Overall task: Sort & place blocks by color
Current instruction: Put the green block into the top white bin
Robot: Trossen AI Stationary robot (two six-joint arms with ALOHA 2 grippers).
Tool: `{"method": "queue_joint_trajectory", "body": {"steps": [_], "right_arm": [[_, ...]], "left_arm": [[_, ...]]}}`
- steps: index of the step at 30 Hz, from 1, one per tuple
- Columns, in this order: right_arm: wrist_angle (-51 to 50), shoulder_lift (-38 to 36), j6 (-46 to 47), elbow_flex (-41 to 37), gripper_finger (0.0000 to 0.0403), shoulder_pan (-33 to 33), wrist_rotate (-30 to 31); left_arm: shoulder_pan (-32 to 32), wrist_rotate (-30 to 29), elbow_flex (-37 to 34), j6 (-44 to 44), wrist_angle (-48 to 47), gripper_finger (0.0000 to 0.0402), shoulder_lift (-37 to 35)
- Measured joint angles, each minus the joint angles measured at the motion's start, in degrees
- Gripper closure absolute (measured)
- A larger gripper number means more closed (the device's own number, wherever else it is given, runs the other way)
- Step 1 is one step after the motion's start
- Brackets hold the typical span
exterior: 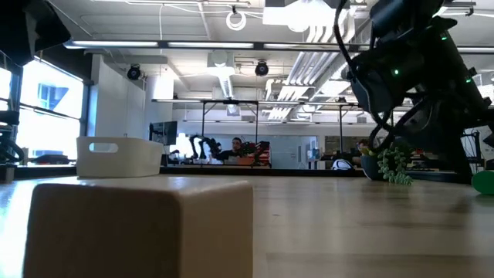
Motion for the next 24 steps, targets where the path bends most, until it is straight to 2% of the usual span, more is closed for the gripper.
{"method": "queue_joint_trajectory", "body": {"steps": [7,18,24], "right_arm": [[0.2,3.2,-1.6,0.1,0.0192,0.0,-1.1],[-0.5,3.3,-1.0,0.0,0.0308,0.0,-0.8],[-1.1,3.3,-1.1,0.6,0.0307,0.0,0.4]], "left_arm": [[0.0,-0.1,0.0,1.0,0.0,0.0209,0.0],[1.4,-0.2,0.0,1.8,0.0,0.0209,0.0],[2.3,0.0,0.0,1.8,0.0,0.0209,0.0]]}}
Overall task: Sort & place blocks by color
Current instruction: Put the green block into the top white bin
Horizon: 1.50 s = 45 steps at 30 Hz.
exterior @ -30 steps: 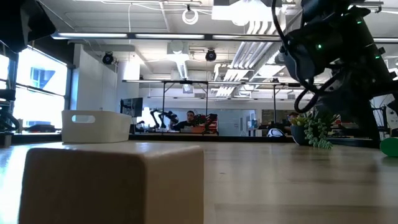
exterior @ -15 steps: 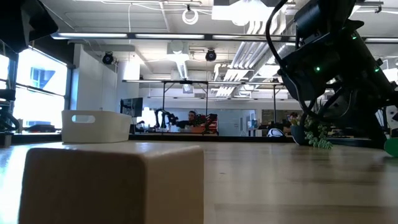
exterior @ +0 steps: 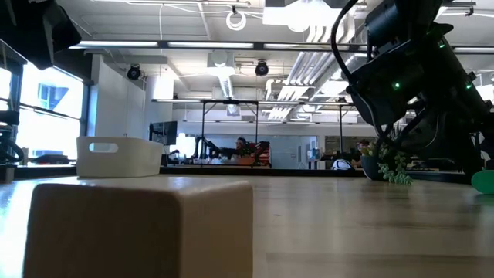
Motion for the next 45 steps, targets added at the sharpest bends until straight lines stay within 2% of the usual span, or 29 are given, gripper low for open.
{"method": "queue_joint_trajectory", "body": {"steps": [21,36,45], "right_arm": [[-6.4,-0.7,8.0,2.9,0.0301,0.0,-0.5],[-10.4,-6.3,18.0,10.5,0.0302,0.0,7.7],[-8.5,-9.6,25.0,18.8,0.0302,0.0,10.8]], "left_arm": [[0.1,0.0,0.0,0.0,0.0,0.0209,0.0],[4.7,0.0,0.0,2.9,0.9,0.0209,0.0],[8.7,-2.1,0.0,9.0,9.7,0.0209,0.0]]}}
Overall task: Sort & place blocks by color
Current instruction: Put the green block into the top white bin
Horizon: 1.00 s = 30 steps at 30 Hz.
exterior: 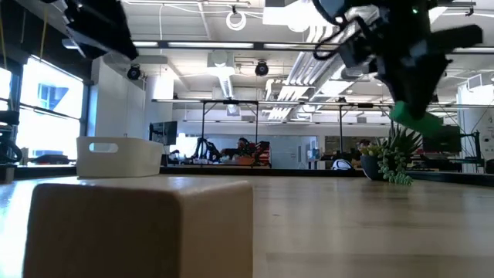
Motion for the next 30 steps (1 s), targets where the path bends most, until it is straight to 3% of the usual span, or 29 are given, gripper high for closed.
{"method": "queue_joint_trajectory", "body": {"steps": [11,20,30], "right_arm": [[11.5,-0.2,0.4,12.1,0.0302,2.6,1.7],[20.6,-0.2,-2.4,18.9,0.0302,8.3,4.4],[35.5,-0.2,-9.0,23.5,0.0302,12.0,4.7]], "left_arm": [[2.2,-0.1,0.0,7.7,12.5,0.0209,0.0],[2.2,-7.1,0.0,14.4,22.5,0.0209,0.0],[2.2,-10.2,0.0,22.3,30.5,0.0209,0.0]]}}
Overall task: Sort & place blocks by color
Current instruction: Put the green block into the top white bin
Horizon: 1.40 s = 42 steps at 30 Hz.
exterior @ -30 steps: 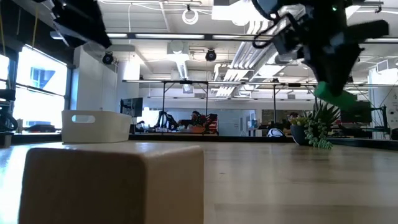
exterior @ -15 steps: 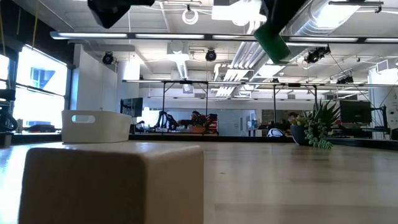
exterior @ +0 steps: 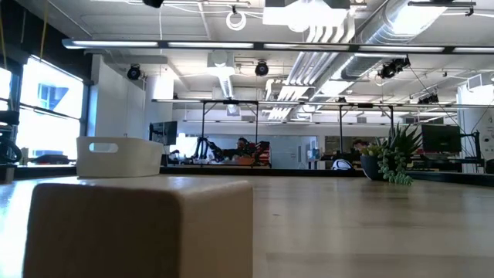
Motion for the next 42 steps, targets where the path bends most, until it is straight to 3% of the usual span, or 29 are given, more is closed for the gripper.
{"method": "queue_joint_trajectory", "body": {"steps": [16,42], "right_arm": [[10.7,0.0,0.9,0.0,0.0302,0.5,-0.6],[14.8,0.2,5.4,-0.1,0.0302,0.2,3.9]], "left_arm": [[0.9,-0.2,0.0,7.2,7.6,0.0209,0.0],[2.1,2.1,0.0,10.2,15.2,0.0209,0.0]]}}
